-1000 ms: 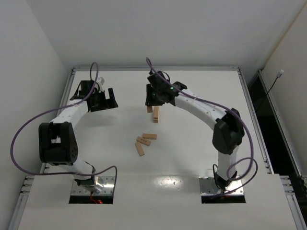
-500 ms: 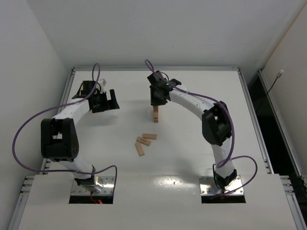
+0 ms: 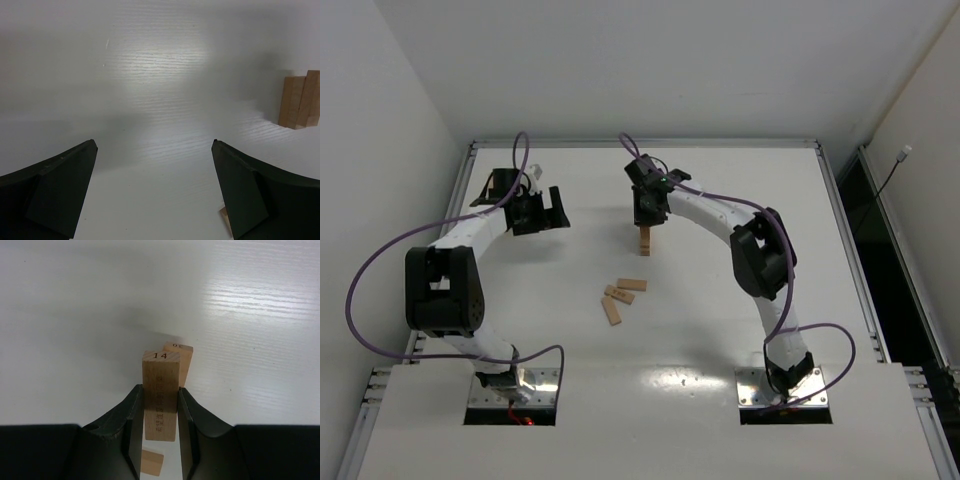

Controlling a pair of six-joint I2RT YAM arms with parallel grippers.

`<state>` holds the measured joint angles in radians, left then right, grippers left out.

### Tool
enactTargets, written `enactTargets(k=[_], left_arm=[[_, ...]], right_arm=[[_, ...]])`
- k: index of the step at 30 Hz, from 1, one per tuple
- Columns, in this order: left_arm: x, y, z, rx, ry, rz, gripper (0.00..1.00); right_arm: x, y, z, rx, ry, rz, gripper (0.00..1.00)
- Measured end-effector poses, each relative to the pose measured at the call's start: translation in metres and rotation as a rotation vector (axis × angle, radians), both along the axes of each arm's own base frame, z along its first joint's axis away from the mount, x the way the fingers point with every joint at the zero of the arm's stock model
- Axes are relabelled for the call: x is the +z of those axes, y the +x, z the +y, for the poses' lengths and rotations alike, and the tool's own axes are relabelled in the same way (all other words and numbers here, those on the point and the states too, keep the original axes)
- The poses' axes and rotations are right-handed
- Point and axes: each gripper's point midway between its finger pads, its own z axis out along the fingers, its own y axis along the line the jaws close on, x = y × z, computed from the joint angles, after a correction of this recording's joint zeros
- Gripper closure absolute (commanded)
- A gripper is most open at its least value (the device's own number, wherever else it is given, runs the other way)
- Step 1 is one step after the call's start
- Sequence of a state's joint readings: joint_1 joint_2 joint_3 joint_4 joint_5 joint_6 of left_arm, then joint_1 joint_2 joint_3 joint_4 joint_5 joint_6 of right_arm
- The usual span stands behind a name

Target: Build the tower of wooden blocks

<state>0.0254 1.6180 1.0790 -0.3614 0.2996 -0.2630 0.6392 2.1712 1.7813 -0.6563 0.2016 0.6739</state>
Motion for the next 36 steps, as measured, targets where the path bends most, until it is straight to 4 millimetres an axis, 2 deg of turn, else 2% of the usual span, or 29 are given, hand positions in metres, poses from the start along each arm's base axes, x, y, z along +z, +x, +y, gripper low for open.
enactTargets(k=[17,22,23,26,27,30,36], left_arm=[[-0.004,0.000,-0.002,-0.007,-0.009,0.009,0.01],[-0.007,0.000,-0.002,-0.007,-0.009,0.017,0.01],[-0.007,0.000,-0.002,-0.007,-0.010,0.016,0.01],[-0.007,0.000,-0.003,-0.011,-0.015,0.016,0.01],[-0.007,0.000,-0.003,-0.011,-0.015,0.017,0.01],[-0.007,0.000,-0.003,-0.012,-0.016,0.018,0.01],[-0.007,-0.001,-0.004,-0.023,-0.018,0.015,0.01]], right_arm=[[-0.009,-0.001,0.000,0.002,0.001,0.006,1.00],[-0.017,-0.005,-0.001,0.006,-0.003,0.026,0.85],[-0.018,-0.006,-0.002,0.006,-0.002,0.030,0.73],[-0.020,-0.007,-0.002,0.004,0.001,0.038,0.57],[-0.020,-0.007,-0.002,0.004,0.002,0.041,0.46],[-0.020,-0.006,-0.002,0.003,0.007,0.040,0.35],[-0.021,-0.004,0.000,0.022,0.013,0.026,0.37]])
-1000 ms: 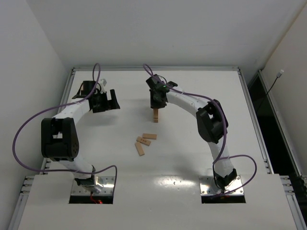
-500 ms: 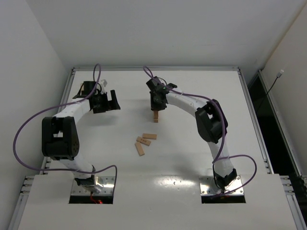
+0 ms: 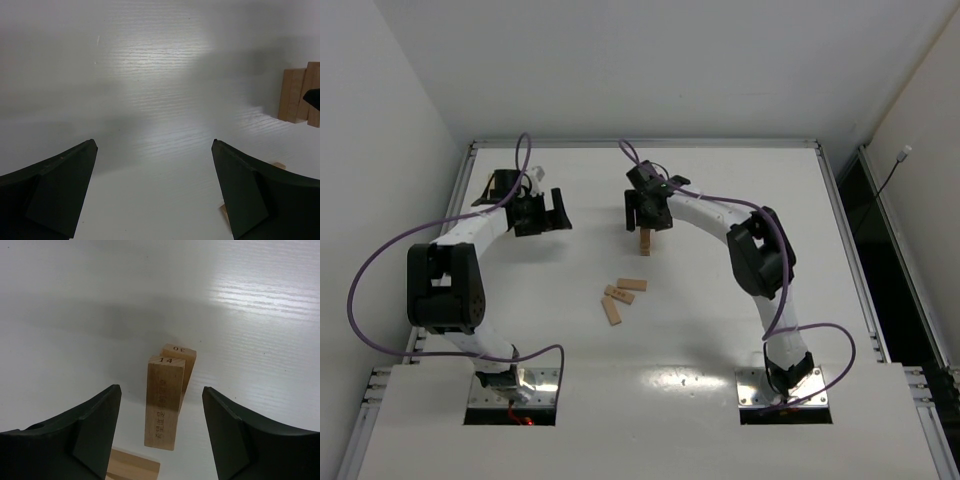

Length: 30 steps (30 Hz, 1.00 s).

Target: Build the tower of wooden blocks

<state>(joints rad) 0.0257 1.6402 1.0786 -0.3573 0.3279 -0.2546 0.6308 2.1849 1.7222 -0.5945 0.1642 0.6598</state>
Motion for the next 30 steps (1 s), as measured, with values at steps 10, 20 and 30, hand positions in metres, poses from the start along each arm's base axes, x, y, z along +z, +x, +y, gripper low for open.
enactTargets(k=[10,20,30], left_arm=[[0.003,-0.014,-0.032,-0.121,0.026,-0.030,0.01],[0.011,-0.013,-0.029,-0.114,0.040,-0.055,0.01],[0.011,-0.011,-0.022,-0.099,0.043,-0.056,0.01]], right_arm=[[0.041,-0.013,-0.009,0.079,0.012,-0.110,0.38],[0.017,0.002,0.003,0.084,0.002,-0.096,0.37],[0.002,0.018,0.002,0.057,-0.015,-0.089,0.40]])
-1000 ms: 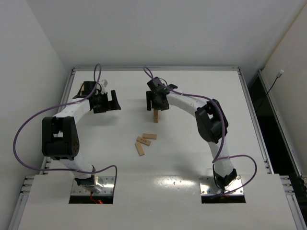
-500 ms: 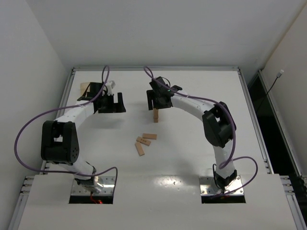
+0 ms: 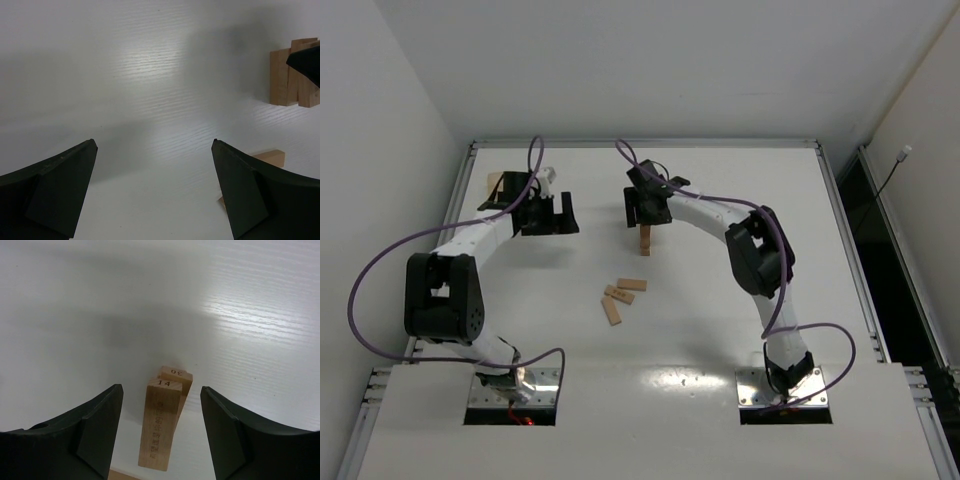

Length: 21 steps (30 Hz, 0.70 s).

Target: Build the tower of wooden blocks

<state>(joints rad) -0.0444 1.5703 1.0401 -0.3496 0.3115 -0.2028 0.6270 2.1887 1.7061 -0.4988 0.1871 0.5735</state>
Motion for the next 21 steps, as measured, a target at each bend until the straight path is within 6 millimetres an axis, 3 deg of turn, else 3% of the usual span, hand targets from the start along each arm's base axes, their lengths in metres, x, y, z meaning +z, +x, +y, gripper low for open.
enactTargets(k=[9,15,21], left_arm=[[0.000,0.001,0.007,0.017,-0.005,0.000,0.01],[0.000,0.001,0.007,0.016,-0.006,0.000,0.01],[0.000,0.001,0.007,0.016,-0.006,0.001,0.01]], right_arm=[[-0.011,0.002,-0.007,-0.023,-0.034,0.005,0.40],[-0.013,0.003,-0.008,-0.024,-0.039,0.006,0.48],[-0.021,0.002,-0.008,-0.024,-0.046,0.019,0.48]])
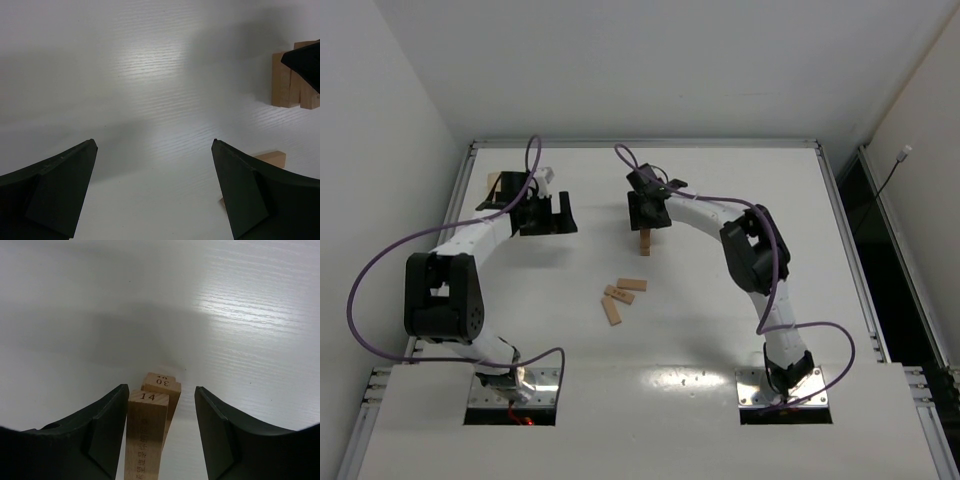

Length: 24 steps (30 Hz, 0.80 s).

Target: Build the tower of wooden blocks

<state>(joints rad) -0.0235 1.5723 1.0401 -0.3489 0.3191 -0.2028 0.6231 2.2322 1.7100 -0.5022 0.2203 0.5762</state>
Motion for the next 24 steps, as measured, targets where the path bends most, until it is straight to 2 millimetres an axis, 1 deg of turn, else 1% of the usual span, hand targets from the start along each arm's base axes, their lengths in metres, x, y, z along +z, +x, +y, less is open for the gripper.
enactTargets(k=[2,5,8,9,17,22,24], left_arm=[[-0.0008,-0.0002,-0.0002,-0.001,-0.001,0.003,0.01],[-0.0019,-0.0004,-0.0012,-0.005,-0.005,0.006,0.01],[-0.0032,-0.0006,-0.0014,-0.005,-0.006,0.010,0.01],[-0.0033,-0.0006,-0.0016,-0.006,-0.007,0.010,0.01],[-0.0035,-0.0002,0.0001,-0.003,-0.010,0.011,0.01],[-0.0054,-0.0005,0.0000,-0.003,-0.011,0.017,0.01],[-0.0052,-0.0002,0.0000,-0.003,-0.011,0.015,0.01]], right_arm=[[-0.0019,-0.0003,-0.0001,0.000,-0.002,0.003,0.48],[-0.0029,-0.0005,-0.0001,-0.001,-0.002,0.005,0.51],[-0.0029,-0.0008,0.0004,-0.001,0.001,0.007,0.55],[-0.0029,-0.0009,0.0006,-0.001,0.002,0.007,0.58],[-0.0040,-0.0016,0.0016,0.000,0.007,0.013,0.61],[-0.0030,-0.0008,0.0024,-0.001,0.010,0.010,0.38],[-0.0023,-0.0003,0.0027,-0.001,0.011,0.009,0.32]])
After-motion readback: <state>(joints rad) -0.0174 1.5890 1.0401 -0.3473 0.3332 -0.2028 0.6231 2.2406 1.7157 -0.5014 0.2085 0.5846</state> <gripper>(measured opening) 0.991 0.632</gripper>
